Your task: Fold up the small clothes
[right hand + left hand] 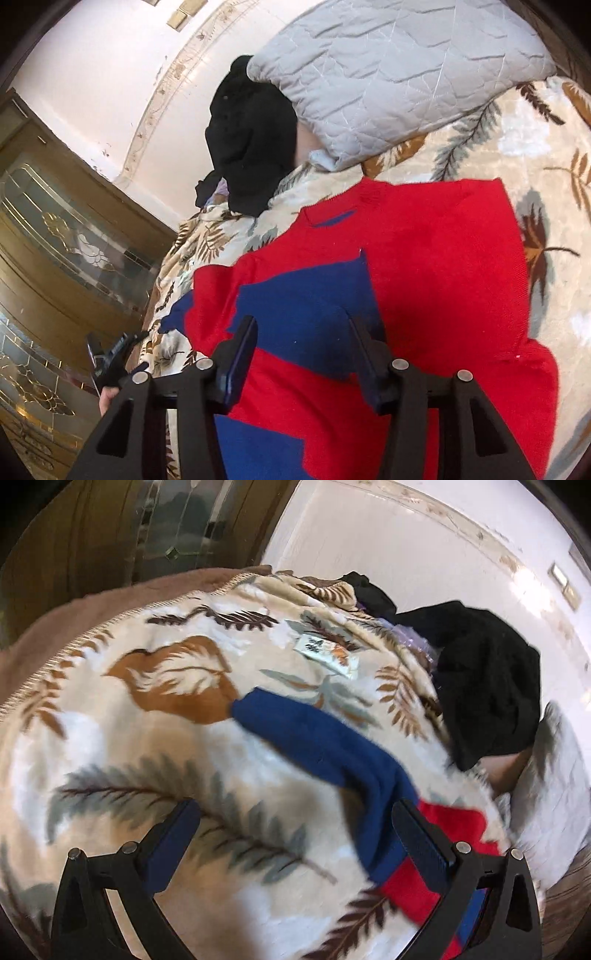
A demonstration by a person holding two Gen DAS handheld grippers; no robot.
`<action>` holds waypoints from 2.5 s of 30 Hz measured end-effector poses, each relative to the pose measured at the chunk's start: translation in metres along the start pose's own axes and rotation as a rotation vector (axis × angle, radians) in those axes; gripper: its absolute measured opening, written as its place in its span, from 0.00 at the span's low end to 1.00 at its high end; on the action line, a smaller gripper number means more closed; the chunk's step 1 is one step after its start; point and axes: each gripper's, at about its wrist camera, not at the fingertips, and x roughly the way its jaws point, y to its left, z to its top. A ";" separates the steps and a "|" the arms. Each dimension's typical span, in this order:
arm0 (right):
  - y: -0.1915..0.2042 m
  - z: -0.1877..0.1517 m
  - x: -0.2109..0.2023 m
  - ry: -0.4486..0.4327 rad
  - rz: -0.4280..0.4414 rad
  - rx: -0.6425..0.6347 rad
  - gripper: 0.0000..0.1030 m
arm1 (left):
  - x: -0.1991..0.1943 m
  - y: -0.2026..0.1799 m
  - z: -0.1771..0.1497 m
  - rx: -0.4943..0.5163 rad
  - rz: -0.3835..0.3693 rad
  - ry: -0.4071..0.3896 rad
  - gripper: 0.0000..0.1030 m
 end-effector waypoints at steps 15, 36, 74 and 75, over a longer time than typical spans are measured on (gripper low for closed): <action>-0.006 0.002 -0.005 -0.010 0.025 0.005 0.53 | 0.083 0.010 0.032 -0.225 -0.072 0.096 0.25; -0.060 0.030 -0.078 -0.239 -0.078 0.167 0.53 | -0.081 -0.280 -0.094 0.599 -0.482 -0.030 0.07; -0.088 0.034 -0.004 0.076 -0.200 0.146 0.41 | 0.014 -0.214 -0.167 0.654 -0.081 0.214 0.63; -0.085 0.035 -0.007 0.066 -0.182 0.134 0.41 | 0.012 -0.217 -0.166 0.652 -0.097 0.201 0.63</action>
